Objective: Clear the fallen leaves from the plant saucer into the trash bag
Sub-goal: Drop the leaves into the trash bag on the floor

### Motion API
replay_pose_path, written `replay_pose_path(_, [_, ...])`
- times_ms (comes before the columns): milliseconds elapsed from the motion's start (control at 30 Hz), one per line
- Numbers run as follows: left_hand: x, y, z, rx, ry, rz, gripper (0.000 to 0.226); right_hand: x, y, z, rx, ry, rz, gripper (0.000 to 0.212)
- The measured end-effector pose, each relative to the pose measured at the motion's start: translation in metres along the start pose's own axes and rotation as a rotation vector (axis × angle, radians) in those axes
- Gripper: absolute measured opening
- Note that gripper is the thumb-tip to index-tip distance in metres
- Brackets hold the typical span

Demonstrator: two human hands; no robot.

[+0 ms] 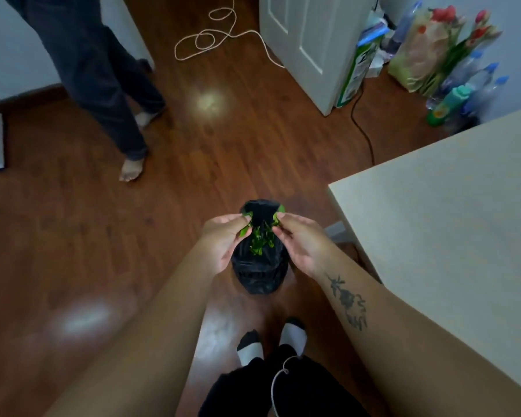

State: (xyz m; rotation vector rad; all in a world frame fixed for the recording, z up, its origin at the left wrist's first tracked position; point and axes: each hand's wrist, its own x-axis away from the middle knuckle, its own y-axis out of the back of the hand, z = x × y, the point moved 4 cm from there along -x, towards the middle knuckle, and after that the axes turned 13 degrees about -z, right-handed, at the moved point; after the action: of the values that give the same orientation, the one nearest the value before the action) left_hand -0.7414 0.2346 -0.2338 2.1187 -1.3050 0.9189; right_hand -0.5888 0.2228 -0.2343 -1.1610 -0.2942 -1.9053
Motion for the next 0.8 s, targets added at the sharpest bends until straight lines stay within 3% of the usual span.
replay_pose_path(200, [-0.086,-0.002,0.055,-0.033,0.02,-0.054,0.015,-0.098,0.004,-0.045,0.038,-0.019,-0.078,0.005])
replay_pose_path(333, [-0.142,-0.009,0.093,-0.056,0.02,-0.088,0.002,-0.168,0.012,-0.074,0.154,0.017,-0.158,0.013])
replay_pose_path(467, [-0.184,-0.016,0.122,-0.163,-0.028,-0.08,0.004,-0.221,0.022,-0.098,0.297,0.032,-0.206,0.006])
replay_pose_path(633, [-0.207,-0.021,0.142,-0.494,-0.121,-0.036,0.041,-0.243,0.03,-0.113,0.539,-0.01,-0.13,0.013])
replay_pose_path(733, [-0.211,-0.018,0.131,-0.521,-0.225,-0.05,0.035,-0.247,0.033,-0.105,0.708,0.137,-0.163,0.007])
replay_pose_path(800, [-0.208,-0.017,0.119,-0.523,-0.271,-0.045,0.016,-0.242,0.03,-0.093,0.845,0.304,-0.203,0.02])
